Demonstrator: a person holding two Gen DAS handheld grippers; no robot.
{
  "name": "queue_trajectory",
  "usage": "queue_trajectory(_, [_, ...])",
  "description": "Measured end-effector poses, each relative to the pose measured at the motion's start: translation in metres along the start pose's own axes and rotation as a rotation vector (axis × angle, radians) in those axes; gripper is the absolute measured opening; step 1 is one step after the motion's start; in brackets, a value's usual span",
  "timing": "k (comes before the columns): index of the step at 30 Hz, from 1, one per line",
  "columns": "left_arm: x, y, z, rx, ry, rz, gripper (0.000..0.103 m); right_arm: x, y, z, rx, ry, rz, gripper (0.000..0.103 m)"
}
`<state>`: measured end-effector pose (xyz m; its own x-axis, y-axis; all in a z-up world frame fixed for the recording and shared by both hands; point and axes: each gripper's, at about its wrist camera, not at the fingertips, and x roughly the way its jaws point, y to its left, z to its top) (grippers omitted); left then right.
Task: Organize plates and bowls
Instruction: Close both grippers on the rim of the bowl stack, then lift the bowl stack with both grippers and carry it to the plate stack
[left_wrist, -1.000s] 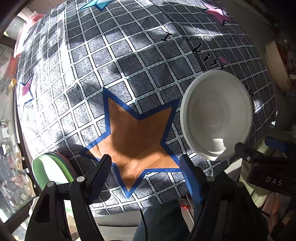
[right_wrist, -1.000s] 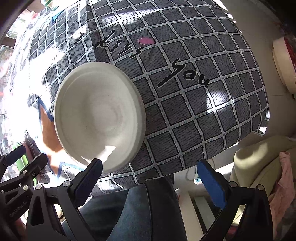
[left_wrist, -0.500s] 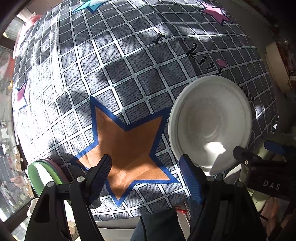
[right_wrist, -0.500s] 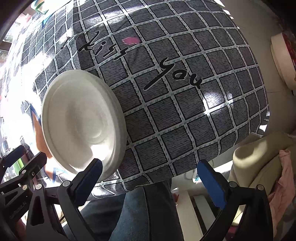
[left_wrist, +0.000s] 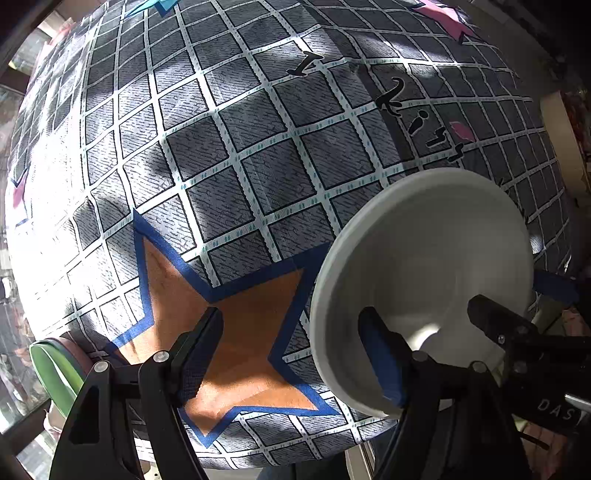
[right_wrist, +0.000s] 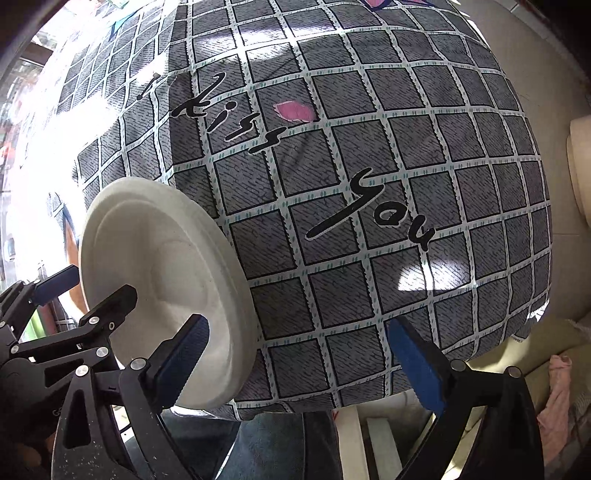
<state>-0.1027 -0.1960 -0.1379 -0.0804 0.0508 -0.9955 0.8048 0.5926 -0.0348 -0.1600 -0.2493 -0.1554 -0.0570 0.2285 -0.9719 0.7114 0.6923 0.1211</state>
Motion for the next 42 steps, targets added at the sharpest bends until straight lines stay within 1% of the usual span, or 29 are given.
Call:
queue_trajectory(1, [0.002, -0.003, 0.000, 0.002, 0.003, -0.005, 0.079, 0.001, 0.003, 0.001, -0.003, 0.011, 0.005, 0.065])
queue_trajectory(3, [0.007, -0.010, 0.001, 0.010, 0.008, -0.009, 0.074, 0.005, 0.008, 0.008, -0.012, 0.020, 0.009, 0.064])
queue_trajectory(4, [0.009, -0.014, 0.002, 0.017, 0.016, -0.018, 0.069, 0.006, 0.011, 0.010, -0.021, 0.022, 0.009, 0.057])
queue_trajectory(5, [0.011, -0.019, 0.003, 0.016, 0.019, -0.033, 0.066, 0.007, 0.013, 0.011, -0.028, 0.027, 0.017, 0.049])
queue_trajectory(6, [0.012, -0.023, 0.004, 0.013, 0.020, -0.043, 0.064, 0.008, 0.017, 0.012, -0.035, 0.032, 0.028, 0.048])
queue_trajectory(8, [0.016, -0.032, 0.004, 0.015, 0.019, -0.073, 0.049, 0.010, 0.023, 0.014, -0.054, 0.044, 0.054, 0.032])
queue_trajectory(9, [0.017, -0.036, 0.004, 0.021, 0.021, -0.086, 0.045, 0.011, 0.026, 0.015, -0.059, 0.051, 0.062, 0.029])
queue_trajectory(10, [0.017, -0.040, 0.005, 0.028, 0.024, -0.095, 0.036, 0.011, 0.028, 0.016, -0.059, 0.053, 0.057, 0.028])
queue_trajectory(13, [0.017, -0.051, 0.009, 0.029, 0.021, -0.094, 0.036, 0.015, 0.029, 0.019, -0.038, 0.070, 0.074, 0.028])
queue_trajectory(16, [0.015, -0.059, 0.009, 0.042, 0.011, -0.087, 0.036, 0.013, 0.030, 0.025, -0.053, 0.076, 0.056, 0.028])
queue_trajectory(17, [0.014, -0.060, 0.006, 0.038, 0.013, -0.092, 0.036, 0.016, 0.036, 0.020, -0.060, 0.077, 0.050, 0.028])
queue_trajectory(21, [0.017, -0.053, -0.006, 0.013, 0.017, -0.093, 0.036, 0.022, 0.057, 0.020, -0.087, 0.087, 0.041, 0.028])
queue_trajectory(25, [0.020, -0.046, -0.017, -0.012, 0.016, -0.077, 0.036, 0.028, 0.075, 0.023, -0.123, 0.100, 0.043, 0.028])
queue_trajectory(29, [0.023, -0.038, -0.030, -0.054, 0.017, -0.073, 0.036, 0.031, 0.090, 0.025, -0.176, 0.107, 0.038, 0.028])
queue_trajectory(30, [0.026, -0.037, -0.026, -0.067, 0.019, -0.074, 0.036, 0.032, 0.095, 0.025, -0.189, 0.109, 0.036, 0.028])
queue_trajectory(32, [0.028, -0.032, -0.031, -0.090, 0.021, -0.076, 0.036, 0.033, 0.105, 0.025, -0.215, 0.113, 0.030, 0.028])
queue_trajectory(34, [0.033, -0.020, -0.034, -0.109, 0.021, -0.078, 0.036, 0.035, 0.114, 0.025, -0.238, 0.117, 0.027, 0.028])
queue_trajectory(41, [0.043, -0.002, -0.054, -0.169, 0.015, -0.076, 0.036, 0.041, 0.153, 0.034, -0.298, 0.130, 0.019, 0.028])
queue_trajectory(42, [0.044, 0.006, -0.062, -0.177, 0.014, -0.076, 0.036, 0.042, 0.159, 0.035, -0.307, 0.132, 0.019, 0.028])
